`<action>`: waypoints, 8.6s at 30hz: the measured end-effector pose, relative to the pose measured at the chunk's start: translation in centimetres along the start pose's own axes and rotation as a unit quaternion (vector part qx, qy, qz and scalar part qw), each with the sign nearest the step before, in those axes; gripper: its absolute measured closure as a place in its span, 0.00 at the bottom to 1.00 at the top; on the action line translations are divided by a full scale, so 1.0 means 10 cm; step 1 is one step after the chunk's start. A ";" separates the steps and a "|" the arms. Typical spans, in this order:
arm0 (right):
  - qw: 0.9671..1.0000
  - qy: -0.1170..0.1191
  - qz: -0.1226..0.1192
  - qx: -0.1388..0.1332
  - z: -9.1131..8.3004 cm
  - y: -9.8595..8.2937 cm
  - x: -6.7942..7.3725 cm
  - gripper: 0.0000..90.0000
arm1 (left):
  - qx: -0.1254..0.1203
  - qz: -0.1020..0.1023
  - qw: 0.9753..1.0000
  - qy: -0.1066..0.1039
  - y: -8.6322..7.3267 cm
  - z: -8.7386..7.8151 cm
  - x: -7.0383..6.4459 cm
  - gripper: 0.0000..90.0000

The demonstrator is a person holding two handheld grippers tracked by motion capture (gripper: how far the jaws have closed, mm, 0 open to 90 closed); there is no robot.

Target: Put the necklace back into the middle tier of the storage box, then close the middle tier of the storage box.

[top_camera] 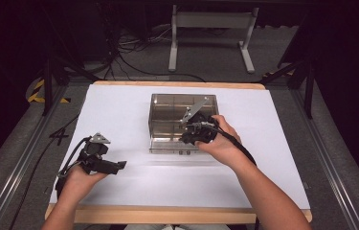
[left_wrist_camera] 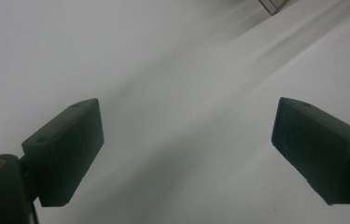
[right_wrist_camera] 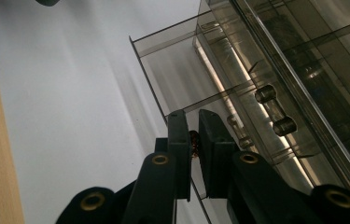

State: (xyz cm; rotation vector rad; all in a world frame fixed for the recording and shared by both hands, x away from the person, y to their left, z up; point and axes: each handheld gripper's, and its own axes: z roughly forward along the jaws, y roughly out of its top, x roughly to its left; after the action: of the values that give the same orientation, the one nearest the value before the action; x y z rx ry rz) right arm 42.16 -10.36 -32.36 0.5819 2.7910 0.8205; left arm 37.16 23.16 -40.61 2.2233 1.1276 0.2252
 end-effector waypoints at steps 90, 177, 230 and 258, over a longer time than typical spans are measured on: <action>0.999 -0.008 0.027 0.035 0.36 -0.15 -0.17 0.99 | 0.001 0.000 1.000 -0.003 0.00 0.01 -0.01 0.11; 0.992 0.018 -0.013 0.125 0.53 -0.42 0.03 1.00 | 0.005 0.002 1.000 -0.003 0.00 0.02 -0.02 0.11; 0.996 -0.072 0.021 0.057 0.46 -0.35 -0.26 1.00 | 0.006 0.004 1.000 -0.002 0.00 0.02 -0.01 0.11; 0.994 -0.091 0.046 0.023 0.54 -0.37 -0.40 1.00 | 0.005 0.002 1.000 -0.003 0.00 0.01 -0.01 0.11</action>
State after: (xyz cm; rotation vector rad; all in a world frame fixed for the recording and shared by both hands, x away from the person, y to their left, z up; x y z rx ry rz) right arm 46.06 -12.23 -38.69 0.7582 2.6399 0.6825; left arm 37.12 23.12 -40.67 2.2339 1.1231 0.2135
